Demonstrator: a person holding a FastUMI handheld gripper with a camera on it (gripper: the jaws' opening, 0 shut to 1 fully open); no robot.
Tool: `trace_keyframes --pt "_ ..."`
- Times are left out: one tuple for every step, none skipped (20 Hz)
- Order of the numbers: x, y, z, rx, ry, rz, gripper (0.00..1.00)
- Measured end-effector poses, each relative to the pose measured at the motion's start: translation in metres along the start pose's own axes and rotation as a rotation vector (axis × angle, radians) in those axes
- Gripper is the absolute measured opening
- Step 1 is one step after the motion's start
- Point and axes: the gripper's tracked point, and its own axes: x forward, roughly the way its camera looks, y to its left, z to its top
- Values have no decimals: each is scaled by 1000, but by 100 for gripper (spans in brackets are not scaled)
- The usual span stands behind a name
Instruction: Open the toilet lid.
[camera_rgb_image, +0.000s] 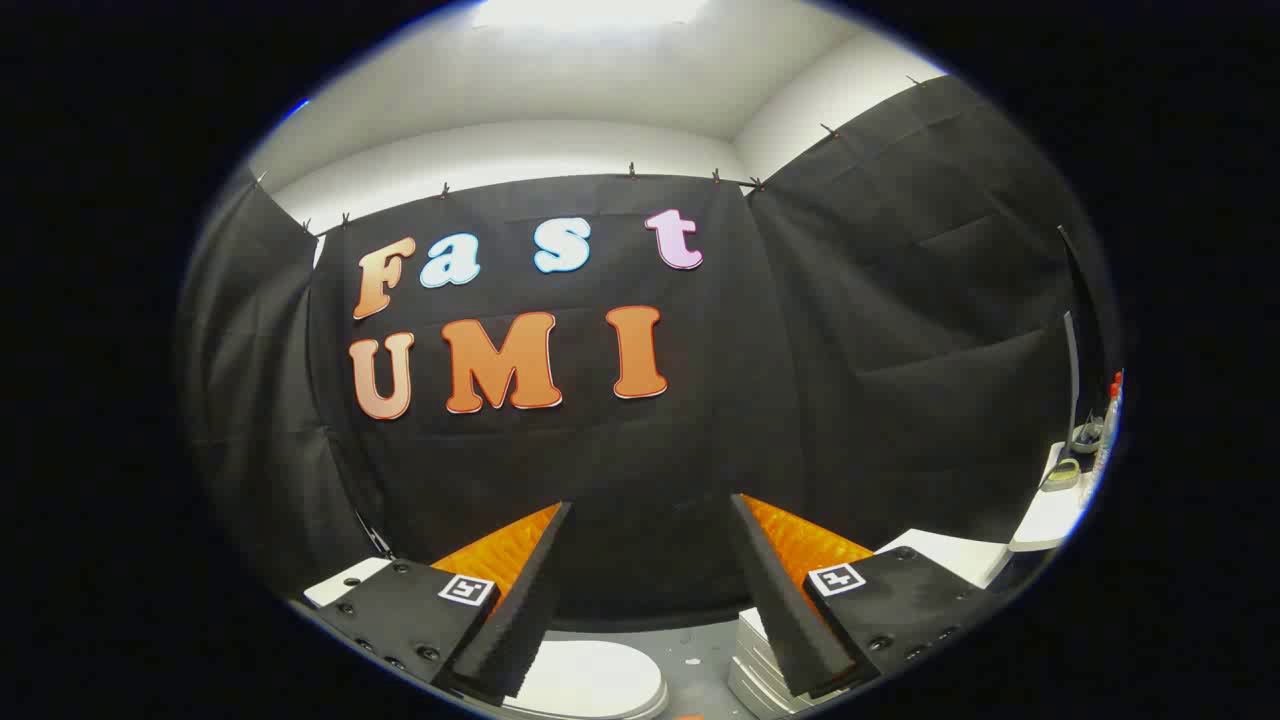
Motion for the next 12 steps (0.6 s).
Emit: trace_keyframes --pt "1 0 0 -1 1 7 98" --pt "2 2 1 -3 3 14 98" --pt "2 4 3 -2 -1 20 98" --pt "3 5 3 1 -7 25 98" --pt "3 5 1 0 -7 31 98" --pt "4 6 -2 -1 2 35 98" --pt "6 6 -5 3 10 39 98" --pt "6 8 -7 8 11 47 98" --pt "5 9 -8 13 11 54 98" --pt "5 9 -11 16 10 56 98" --pt "4 7 -14 18 8 53 98" --pt "3 4 -17 18 8 45 98"
